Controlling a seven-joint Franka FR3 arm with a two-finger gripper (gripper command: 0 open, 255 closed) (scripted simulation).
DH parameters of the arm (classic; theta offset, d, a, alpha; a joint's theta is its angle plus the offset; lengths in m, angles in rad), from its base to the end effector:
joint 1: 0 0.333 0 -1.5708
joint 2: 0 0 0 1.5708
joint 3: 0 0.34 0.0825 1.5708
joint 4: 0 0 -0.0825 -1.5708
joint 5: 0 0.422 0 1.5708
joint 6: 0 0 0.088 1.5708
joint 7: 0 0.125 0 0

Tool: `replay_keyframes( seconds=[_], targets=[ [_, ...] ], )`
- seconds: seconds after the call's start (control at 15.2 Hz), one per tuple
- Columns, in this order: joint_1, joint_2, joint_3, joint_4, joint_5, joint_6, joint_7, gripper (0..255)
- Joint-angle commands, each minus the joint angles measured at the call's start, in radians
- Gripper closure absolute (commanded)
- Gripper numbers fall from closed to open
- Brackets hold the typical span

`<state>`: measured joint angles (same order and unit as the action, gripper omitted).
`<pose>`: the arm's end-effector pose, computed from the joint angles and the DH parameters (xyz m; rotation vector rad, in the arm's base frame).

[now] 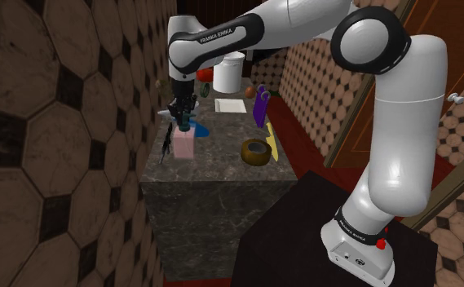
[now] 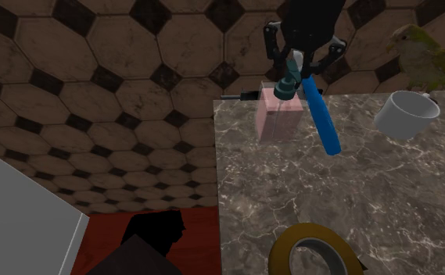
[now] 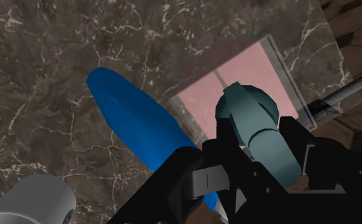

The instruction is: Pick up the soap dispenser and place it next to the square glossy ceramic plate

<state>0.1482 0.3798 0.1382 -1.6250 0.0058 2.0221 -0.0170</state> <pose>0.6839 0.1914 0.3944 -3.0505 -0.4465 -0.0201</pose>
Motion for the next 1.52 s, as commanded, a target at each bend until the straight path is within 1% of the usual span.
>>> replay_keyframes(
  seconds=[0.0, 0.79, 1.45],
  targets=[
    [0.0, -0.008, 0.0, 0.016, 0.001, -0.024, 0.001, 255],
    [0.001, -0.034, 0.002, 0.14, 0.003, -0.174, 0.005, 255],
    [0.004, -0.03, 0.004, 0.281, 0.002, -0.31, 0.01, 255]
  ],
)
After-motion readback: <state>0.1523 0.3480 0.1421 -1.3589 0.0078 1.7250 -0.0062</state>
